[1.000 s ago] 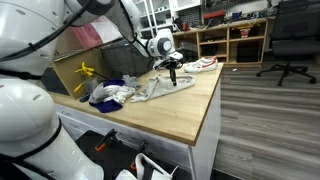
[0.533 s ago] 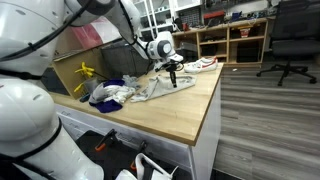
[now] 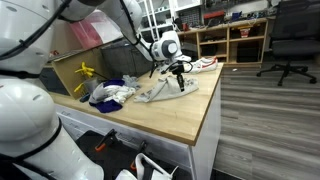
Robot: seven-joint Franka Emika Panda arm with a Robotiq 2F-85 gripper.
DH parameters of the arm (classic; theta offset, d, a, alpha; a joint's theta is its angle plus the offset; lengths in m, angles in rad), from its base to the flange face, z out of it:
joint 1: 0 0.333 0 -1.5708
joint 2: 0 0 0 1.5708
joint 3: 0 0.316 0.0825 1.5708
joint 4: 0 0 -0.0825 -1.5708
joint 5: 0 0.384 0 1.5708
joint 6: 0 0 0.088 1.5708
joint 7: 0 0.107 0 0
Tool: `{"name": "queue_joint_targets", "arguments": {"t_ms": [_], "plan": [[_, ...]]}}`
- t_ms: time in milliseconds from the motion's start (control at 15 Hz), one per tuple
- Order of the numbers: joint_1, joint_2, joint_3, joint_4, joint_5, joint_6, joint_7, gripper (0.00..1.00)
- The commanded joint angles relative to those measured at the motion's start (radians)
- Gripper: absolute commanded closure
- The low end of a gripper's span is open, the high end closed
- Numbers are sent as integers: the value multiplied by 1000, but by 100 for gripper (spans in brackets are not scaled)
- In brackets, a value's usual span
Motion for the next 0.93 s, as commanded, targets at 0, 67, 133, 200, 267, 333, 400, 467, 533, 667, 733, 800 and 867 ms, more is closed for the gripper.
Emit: {"name": "queue_joint_targets", "arguments": {"t_ms": [0,67,133,200,267,333,400,467,533,667,733,800,867], "plan": [[-1,-90,-66,-164,-67,40,-38,100],[-4,-103,-84,-188,-86,44,-43,100],[-3,-118,-104,-213,-107,48,-44,100],[-2,-131,-122,-234,-128,51,-39,100],[-3,-143,-134,-255,-147,57,-40,100],[-2,-154,-144,-272,-163,60,-37,100],[-3,-164,-145,-285,-171,66,-37,100],[0,-179,-143,-298,-177,71,-36,100],[2,-197,-132,-309,-174,78,-36,74],[14,-245,-105,-337,-165,102,-41,66],[22,-270,-89,-348,-161,113,-44,58],[28,-291,-68,-353,-154,112,-48,51],[32,-305,-44,-354,-145,111,-50,44]]}}
